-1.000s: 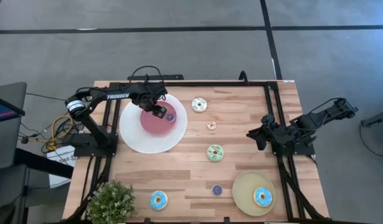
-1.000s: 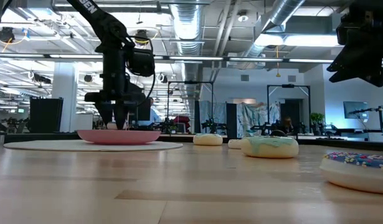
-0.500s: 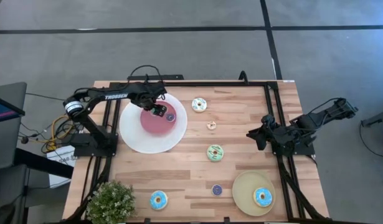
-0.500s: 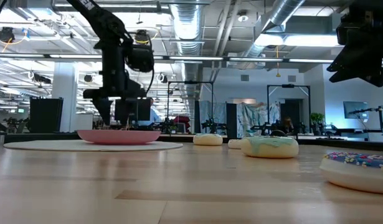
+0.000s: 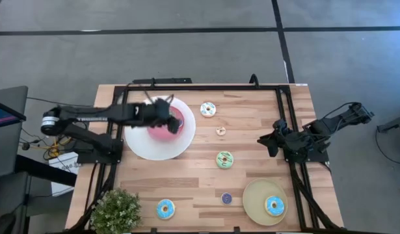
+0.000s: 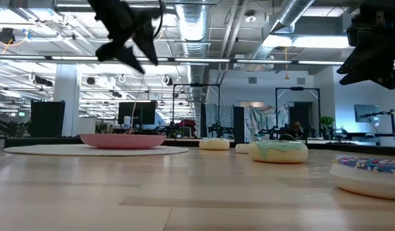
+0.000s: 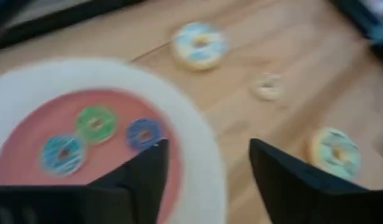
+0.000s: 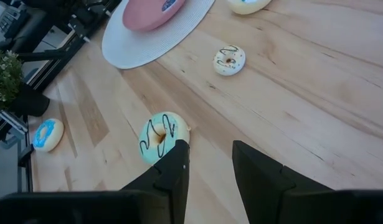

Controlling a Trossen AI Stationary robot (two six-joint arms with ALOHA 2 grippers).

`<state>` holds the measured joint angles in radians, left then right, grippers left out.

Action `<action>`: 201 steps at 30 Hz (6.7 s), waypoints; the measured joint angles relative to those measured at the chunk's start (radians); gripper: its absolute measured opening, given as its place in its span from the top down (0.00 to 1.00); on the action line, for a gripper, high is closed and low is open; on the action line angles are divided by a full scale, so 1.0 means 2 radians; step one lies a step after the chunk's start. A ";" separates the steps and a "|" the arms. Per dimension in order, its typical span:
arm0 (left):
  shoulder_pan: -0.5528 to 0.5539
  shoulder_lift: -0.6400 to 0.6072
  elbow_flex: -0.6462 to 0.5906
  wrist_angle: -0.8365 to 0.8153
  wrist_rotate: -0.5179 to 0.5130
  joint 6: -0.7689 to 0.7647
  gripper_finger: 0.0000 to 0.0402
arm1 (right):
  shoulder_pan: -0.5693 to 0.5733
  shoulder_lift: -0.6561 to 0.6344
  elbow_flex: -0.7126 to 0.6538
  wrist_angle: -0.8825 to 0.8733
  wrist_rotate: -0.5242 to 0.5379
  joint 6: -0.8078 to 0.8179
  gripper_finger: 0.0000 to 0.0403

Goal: Pick & Place donuts
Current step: Put the large light blue donut on the brown plate, then put the small white donut on the pink plate

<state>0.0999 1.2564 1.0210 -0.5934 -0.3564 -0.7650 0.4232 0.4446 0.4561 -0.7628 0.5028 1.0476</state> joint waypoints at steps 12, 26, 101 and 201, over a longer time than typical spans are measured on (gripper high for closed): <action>-0.184 0.045 -0.003 0.025 0.011 0.111 0.98 | -0.017 0.092 0.010 0.219 0.070 -0.133 0.67; -0.189 -0.054 -0.192 0.237 0.111 0.262 1.00 | -0.145 0.438 0.241 0.048 -0.114 -0.069 0.33; -0.189 -0.350 -0.224 0.057 0.042 0.272 1.00 | 0.217 0.536 0.284 -0.107 -0.228 0.544 0.68; -0.189 -0.350 -0.224 0.098 -0.019 0.275 1.00 | 0.226 0.505 0.212 -0.061 -0.259 0.432 0.43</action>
<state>-0.2783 0.5559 0.5735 -0.3981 -0.3951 -0.2144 0.8749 1.4550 0.8799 -0.8851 -0.0154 1.9112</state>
